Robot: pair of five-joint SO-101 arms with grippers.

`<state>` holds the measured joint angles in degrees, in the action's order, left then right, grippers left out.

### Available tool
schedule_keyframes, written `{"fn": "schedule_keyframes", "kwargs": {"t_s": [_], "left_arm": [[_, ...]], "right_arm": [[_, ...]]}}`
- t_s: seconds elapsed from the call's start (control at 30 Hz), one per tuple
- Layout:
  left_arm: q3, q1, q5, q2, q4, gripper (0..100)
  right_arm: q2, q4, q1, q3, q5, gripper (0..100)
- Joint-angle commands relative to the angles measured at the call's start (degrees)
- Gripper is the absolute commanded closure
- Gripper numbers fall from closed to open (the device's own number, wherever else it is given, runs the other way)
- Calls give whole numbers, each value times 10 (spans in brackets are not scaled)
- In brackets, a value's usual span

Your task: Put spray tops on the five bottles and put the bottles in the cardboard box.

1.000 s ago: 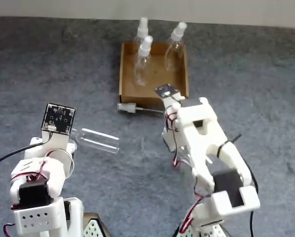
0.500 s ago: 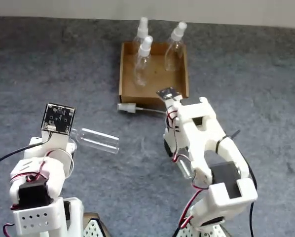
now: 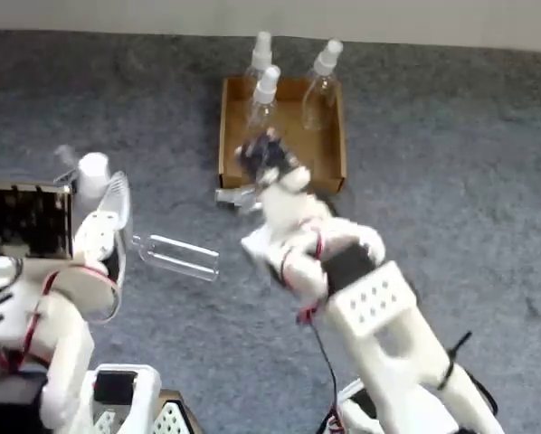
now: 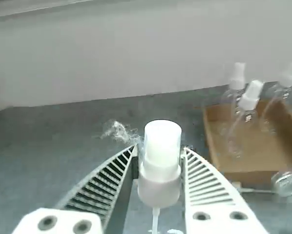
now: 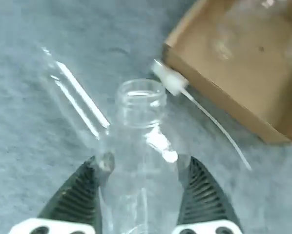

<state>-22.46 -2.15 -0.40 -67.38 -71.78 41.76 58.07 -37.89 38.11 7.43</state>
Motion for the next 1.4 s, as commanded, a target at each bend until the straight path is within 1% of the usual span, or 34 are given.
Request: {"fn": "schedule_keyframes", "kwargs": {"t_s": [0.0,0.13,0.17,0.23,0.3,0.33,0.43,0.57,0.77,0.83,0.87,0.9,1.03,1.13,1.37], "left_arm": [[86,82,47,42,15,996],[119,112,51,42,20,996],[122,114,63,42,30,996],[124,110,115,42,55,996],[123,111,155,42,68,996],[117,112,163,42,69,996],[90,111,175,42,72,996],[66,110,174,42,72,996],[55,109,170,28,72,996],[33,95,170,-5,78,996],[13,85,170,-27,85,996],[-13,79,171,-51,99,996],[-136,79,171,-164,165,996],[-191,79,171,-231,185,996],[-255,80,172,-252,186,996]], "right_arm": [[116,-112,-40,115,-9,995],[206,-183,-46,237,-6,995],[222,-201,-52,261,-6,995],[241,-233,-72,297,-6,995],[244,-251,-95,318,-6,995],[244,-255,-105,322,-6,995],[244,-255,-125,323,-6,995],[244,-255,-144,325,-1,995],[248,-254,-165,327,91,995],[248,-255,-167,327,112,995],[248,-255,-171,327,110,995],[248,-265,-175,327,99,995],[247,-357,-194,335,36,995],[247,-382,-195,353,31,995],[247,-393,-195,356,31,995]]}}
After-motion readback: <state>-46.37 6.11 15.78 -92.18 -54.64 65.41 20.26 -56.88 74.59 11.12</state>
